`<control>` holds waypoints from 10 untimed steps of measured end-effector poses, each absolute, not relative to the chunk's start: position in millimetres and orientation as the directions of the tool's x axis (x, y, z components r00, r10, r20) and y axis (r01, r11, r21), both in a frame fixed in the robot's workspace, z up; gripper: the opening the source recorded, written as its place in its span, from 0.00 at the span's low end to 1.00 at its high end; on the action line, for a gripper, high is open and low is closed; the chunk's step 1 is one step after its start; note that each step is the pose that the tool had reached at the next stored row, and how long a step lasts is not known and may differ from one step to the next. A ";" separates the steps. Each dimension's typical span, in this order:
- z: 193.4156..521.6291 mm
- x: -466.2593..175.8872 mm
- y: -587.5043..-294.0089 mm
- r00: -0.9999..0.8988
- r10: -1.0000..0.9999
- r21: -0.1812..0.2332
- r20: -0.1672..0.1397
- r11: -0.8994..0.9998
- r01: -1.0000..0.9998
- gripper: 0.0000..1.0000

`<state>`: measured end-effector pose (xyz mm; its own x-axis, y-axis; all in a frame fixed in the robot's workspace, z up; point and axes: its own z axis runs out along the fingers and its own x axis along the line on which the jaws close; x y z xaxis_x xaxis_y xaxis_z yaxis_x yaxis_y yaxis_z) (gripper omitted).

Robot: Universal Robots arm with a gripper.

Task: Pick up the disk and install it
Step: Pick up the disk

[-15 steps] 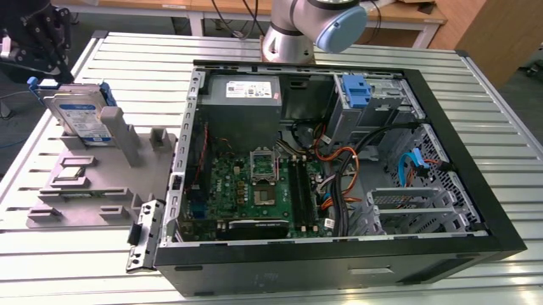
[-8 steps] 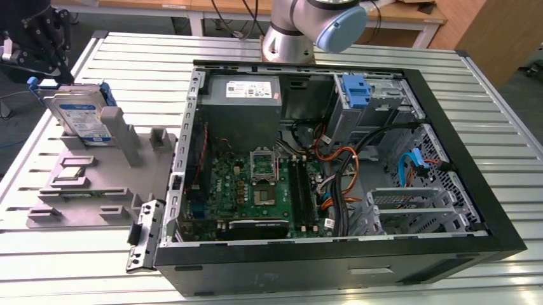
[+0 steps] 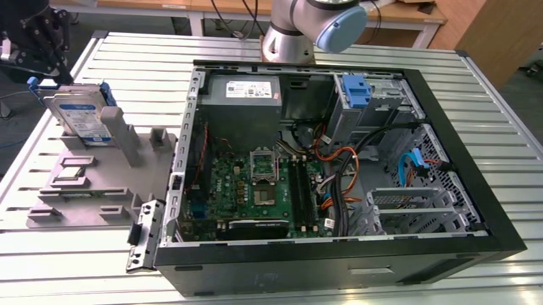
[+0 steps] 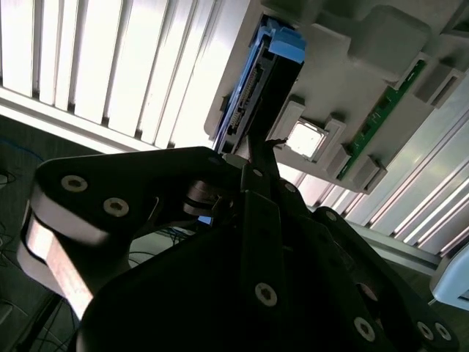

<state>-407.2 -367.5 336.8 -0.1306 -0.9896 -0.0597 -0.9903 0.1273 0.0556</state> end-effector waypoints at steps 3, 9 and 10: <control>336.5 -407.7 -367.4 -0.131 -0.990 0.056 -0.060 0.127 -0.990 0.11; 336.0 -408.3 -367.5 -0.131 -0.990 0.056 -0.060 0.127 -0.990 0.11; 336.0 -408.3 -367.4 -0.131 -0.990 0.056 -0.060 0.127 -0.990 0.11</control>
